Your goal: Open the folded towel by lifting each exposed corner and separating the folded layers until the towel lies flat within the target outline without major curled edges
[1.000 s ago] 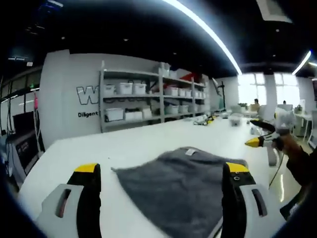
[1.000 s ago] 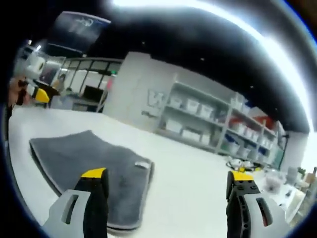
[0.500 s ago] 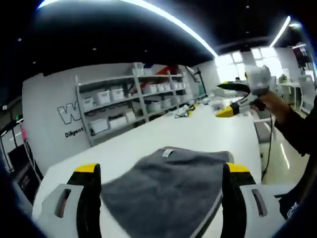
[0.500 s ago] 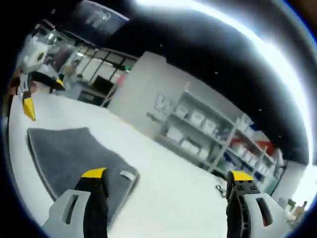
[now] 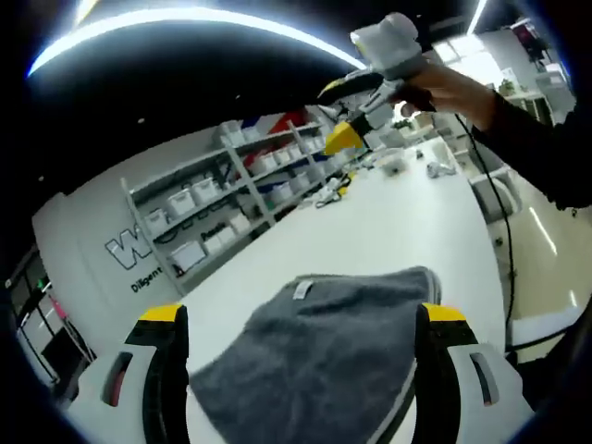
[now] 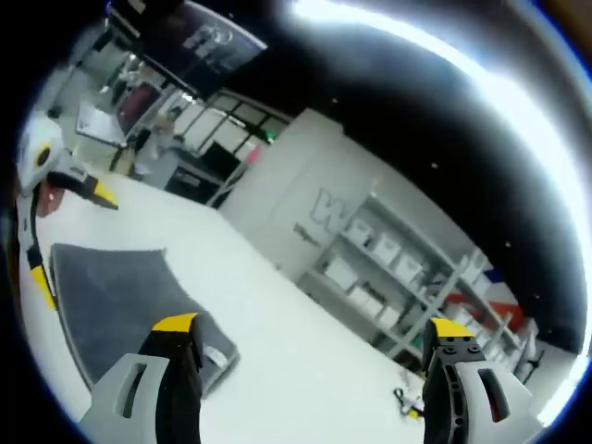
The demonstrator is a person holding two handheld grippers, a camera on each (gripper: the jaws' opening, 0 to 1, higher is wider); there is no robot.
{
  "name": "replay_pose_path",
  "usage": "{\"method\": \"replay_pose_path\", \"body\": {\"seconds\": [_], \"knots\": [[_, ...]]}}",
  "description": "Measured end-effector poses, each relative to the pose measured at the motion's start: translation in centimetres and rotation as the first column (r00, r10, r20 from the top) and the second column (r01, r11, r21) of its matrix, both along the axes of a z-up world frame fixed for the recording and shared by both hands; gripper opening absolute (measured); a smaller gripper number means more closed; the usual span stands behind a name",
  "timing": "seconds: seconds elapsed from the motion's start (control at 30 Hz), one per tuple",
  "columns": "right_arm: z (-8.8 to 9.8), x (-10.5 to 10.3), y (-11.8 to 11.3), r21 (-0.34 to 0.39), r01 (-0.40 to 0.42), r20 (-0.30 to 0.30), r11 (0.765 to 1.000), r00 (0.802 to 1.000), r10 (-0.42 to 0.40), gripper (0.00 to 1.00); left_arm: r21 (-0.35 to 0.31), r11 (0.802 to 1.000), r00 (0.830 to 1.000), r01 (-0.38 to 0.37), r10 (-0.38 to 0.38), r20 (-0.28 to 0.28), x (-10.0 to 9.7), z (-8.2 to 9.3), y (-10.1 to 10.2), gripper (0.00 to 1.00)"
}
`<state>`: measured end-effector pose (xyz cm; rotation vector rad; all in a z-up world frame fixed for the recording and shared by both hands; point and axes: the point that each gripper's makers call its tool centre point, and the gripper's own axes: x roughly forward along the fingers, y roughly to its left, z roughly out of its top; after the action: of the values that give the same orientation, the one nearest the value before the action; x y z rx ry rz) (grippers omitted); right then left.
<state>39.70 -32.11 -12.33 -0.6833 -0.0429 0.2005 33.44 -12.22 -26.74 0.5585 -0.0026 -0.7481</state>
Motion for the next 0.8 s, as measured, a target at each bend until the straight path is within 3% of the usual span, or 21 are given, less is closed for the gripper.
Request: {"method": "replay_pose_path", "body": {"seconds": [0.13,0.23,0.43,0.8], "knots": [[1.6,0.7,0.6,-0.067,-0.009,-0.007,0.998,1.0,0.009,1.0,0.006,1.0,1.0,0.007,-0.008,0.022,-0.1,0.8,-0.8,1.0],[3.0,1.4,1.3,-0.069,-0.054,0.002,0.996,0.999,0.054,1.0,0.021,0.999,0.998,0.033,-0.034,0.056,-0.4,1.5,-1.9,1.0],[4.2,3.2,1.8,-0.053,-0.091,-0.052,0.994,0.995,0.088,1.0,0.05,0.996,0.996,0.075,-0.077,0.051,-1.0,1.8,-4.1,1.0],[7.1,5.8,1.9,-0.053,-0.164,-0.093,0.985,0.983,0.159,1.0,0.095,0.995,0.992,0.035,-0.046,0.117,-0.9,1.9,-5.0,1.0]]}}
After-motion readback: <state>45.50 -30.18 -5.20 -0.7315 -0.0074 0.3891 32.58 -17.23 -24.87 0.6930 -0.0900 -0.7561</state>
